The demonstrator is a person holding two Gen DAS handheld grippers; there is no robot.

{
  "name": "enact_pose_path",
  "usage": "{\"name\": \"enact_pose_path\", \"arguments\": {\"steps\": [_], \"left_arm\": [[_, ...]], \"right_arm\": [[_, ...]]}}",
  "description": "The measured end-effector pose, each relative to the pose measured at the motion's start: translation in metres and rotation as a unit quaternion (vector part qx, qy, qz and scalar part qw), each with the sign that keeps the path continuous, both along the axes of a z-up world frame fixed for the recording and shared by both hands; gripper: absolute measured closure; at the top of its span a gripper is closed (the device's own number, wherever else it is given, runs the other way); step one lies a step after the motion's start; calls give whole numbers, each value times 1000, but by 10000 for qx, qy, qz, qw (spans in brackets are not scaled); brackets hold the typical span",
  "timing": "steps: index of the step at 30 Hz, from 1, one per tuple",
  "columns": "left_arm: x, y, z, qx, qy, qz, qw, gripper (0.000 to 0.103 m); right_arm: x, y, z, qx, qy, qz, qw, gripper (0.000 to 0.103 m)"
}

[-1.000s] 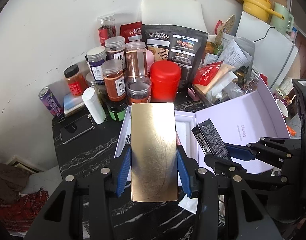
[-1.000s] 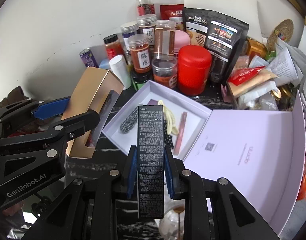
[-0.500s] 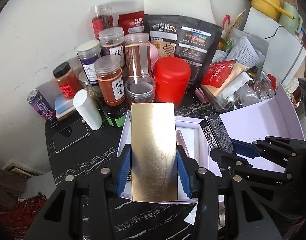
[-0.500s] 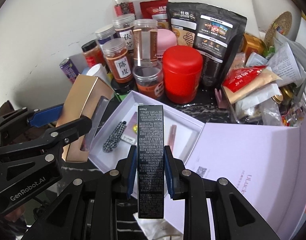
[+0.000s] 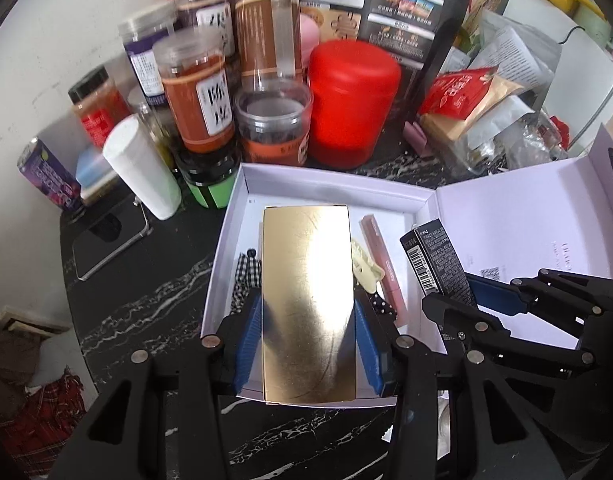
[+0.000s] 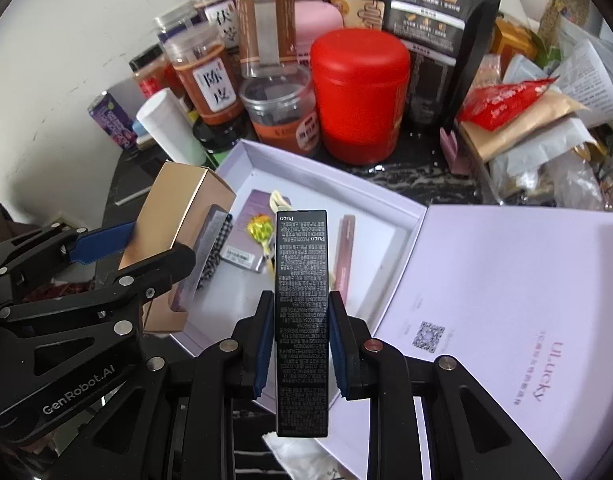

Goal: Organize rigid objects
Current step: 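Lift the gold compact and black cosmetic box and carry both over the gift box, then lower the gold compact into the box while the right gripper sets down the black box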

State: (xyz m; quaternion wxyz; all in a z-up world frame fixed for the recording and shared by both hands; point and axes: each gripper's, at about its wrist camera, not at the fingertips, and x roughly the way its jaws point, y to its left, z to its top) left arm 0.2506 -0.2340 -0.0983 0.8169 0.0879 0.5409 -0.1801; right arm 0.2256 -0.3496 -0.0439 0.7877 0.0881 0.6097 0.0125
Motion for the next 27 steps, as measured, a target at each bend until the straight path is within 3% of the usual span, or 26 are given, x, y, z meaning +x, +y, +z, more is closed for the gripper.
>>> {"name": "enact_pose_path", "arguments": {"steps": [11, 27], "left_arm": [[4, 3, -47, 100, 592, 34, 9982, 59], [19, 5, -86, 175, 853, 29, 9962, 60]], "right_arm": [[-6, 6, -43, 7, 511, 2, 9987, 78], [1, 10, -84, 26, 959, 7, 9954, 78]]}}
